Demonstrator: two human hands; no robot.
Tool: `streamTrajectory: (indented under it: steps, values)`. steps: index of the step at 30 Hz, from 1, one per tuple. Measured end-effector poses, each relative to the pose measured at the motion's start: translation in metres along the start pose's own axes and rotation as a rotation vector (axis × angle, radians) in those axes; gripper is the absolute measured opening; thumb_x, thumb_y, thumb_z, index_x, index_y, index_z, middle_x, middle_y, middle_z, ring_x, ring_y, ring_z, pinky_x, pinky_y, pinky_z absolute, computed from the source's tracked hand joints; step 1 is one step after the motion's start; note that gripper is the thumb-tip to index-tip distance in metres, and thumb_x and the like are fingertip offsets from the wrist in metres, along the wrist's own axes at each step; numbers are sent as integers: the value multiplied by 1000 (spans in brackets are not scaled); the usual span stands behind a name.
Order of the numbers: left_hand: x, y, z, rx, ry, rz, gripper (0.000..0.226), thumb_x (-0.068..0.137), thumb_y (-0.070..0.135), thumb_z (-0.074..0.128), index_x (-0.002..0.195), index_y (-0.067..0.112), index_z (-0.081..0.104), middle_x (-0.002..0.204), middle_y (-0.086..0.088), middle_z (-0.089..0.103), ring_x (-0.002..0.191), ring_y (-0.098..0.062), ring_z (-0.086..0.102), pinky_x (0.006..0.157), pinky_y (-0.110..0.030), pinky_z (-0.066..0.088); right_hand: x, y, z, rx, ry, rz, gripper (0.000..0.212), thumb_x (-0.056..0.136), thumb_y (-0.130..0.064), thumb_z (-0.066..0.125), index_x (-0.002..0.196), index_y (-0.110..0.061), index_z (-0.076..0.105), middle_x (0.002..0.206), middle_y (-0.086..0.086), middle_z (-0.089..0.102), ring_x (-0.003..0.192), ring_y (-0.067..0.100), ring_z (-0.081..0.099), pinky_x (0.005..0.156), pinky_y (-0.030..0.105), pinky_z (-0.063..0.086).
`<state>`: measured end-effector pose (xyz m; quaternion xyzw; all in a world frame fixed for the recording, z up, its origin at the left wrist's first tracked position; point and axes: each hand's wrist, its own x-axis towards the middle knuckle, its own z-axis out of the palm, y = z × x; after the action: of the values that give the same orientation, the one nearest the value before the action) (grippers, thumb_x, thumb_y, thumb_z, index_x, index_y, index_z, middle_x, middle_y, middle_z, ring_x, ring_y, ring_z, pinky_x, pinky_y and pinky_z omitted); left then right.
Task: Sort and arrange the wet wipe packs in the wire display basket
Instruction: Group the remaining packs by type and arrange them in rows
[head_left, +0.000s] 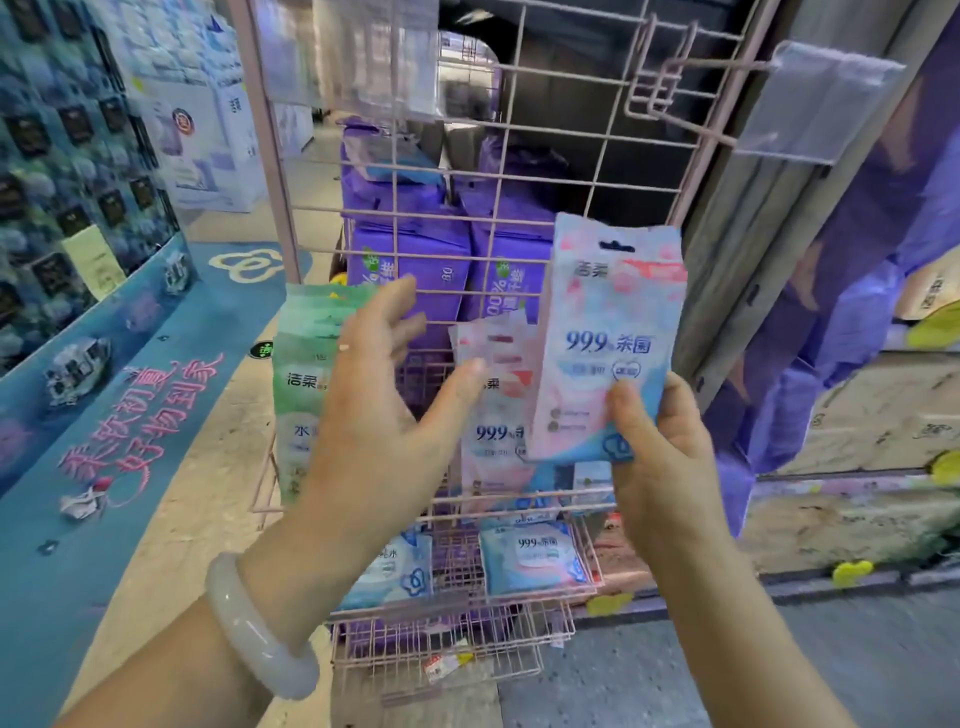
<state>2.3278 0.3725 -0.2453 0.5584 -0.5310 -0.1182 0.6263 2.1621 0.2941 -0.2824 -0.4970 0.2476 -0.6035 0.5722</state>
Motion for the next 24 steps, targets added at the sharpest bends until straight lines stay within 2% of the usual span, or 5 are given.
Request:
streamTrajectory:
  steps: [3,7,11,17,24]
  values:
    - [-5,-27,10,2,-184,-307,68,83,30,65,141,14,30,140,5,41,127,-6,42,112,-37,33,2,21,6,-63,88,13,19,77,-15,63,92,-24,56,94,-7,70,84,2,65,74,19,54]
    - [-3,-41,29,-13,-331,-435,48,77,33,72,118,31,47,107,28,54,92,23,50,88,-12,42,-12,39,9,-704,5,-58,17,88,-12,58,94,-25,48,91,-6,60,80,-2,60,69,14,46]
    - [7,-53,47,-137,-377,-547,47,80,10,70,123,7,51,114,-12,68,100,-20,65,94,-39,51,-12,35,13,-1218,-137,-72,21,88,-19,55,101,-13,41,99,10,55,95,30,53,70,33,35]
    - [17,-63,54,-392,-389,-731,31,74,-7,68,99,10,63,71,-2,70,40,-1,59,37,-9,41,19,30,21,-986,-323,442,49,74,-20,68,115,-5,46,105,13,65,97,29,62,83,43,52]
    - [21,-75,51,-425,-269,-550,50,72,-12,67,117,7,54,91,-4,71,73,-12,68,62,-25,56,24,38,32,-702,-232,270,61,72,4,58,120,-28,39,91,-16,61,79,-7,62,63,12,52]
